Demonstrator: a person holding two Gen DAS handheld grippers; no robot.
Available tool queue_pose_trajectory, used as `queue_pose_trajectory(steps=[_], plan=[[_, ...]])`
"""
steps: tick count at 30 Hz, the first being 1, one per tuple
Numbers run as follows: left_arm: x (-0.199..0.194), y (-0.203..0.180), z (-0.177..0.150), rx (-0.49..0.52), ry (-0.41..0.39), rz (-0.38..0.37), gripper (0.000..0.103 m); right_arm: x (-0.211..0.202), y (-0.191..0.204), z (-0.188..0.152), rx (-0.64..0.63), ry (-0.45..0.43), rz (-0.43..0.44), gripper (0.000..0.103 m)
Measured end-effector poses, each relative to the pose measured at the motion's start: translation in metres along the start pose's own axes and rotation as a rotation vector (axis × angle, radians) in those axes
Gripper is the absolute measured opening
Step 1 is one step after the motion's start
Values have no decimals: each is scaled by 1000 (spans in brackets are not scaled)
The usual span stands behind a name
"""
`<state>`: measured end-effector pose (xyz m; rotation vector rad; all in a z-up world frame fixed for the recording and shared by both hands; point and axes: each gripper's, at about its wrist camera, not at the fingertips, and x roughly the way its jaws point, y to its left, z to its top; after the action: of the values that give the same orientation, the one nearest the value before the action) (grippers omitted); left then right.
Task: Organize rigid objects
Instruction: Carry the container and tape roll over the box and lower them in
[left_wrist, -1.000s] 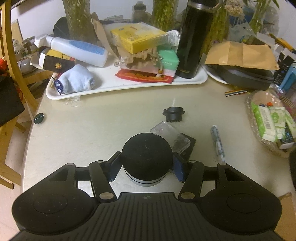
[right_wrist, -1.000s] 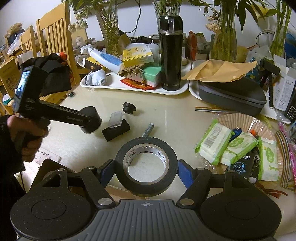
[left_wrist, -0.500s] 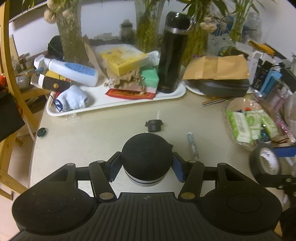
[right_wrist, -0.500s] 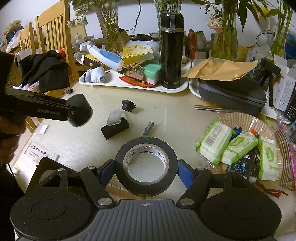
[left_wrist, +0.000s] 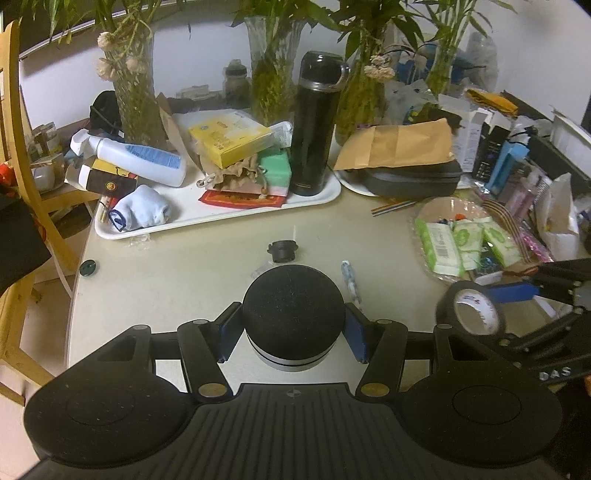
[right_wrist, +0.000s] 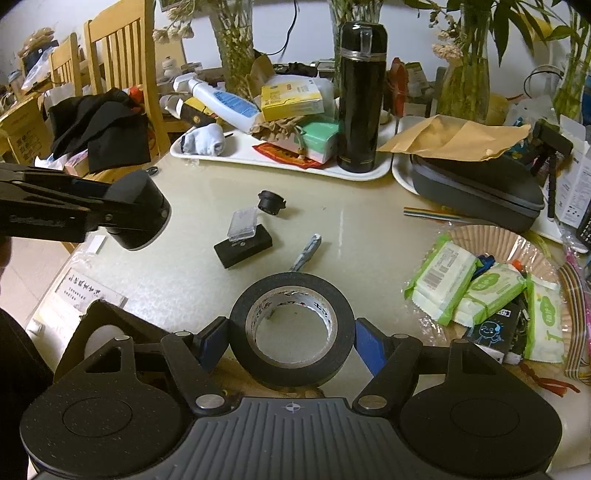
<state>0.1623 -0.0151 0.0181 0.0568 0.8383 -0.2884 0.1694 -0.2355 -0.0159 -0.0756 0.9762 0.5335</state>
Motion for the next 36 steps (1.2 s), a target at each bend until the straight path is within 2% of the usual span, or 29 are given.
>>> queue_pose_trajectory(steps=[13,22,36], plan=[[-40,-10,-25,20,-7,-29,56,-6,25,-12,-70,23,69,75],[-62,-18,-47,32,-3,-45,56,-10,35,-25,-62,50,82,75],[-69,-32,-93,57,70,-84,56,-24,44,-44,-45,45,78,75]])
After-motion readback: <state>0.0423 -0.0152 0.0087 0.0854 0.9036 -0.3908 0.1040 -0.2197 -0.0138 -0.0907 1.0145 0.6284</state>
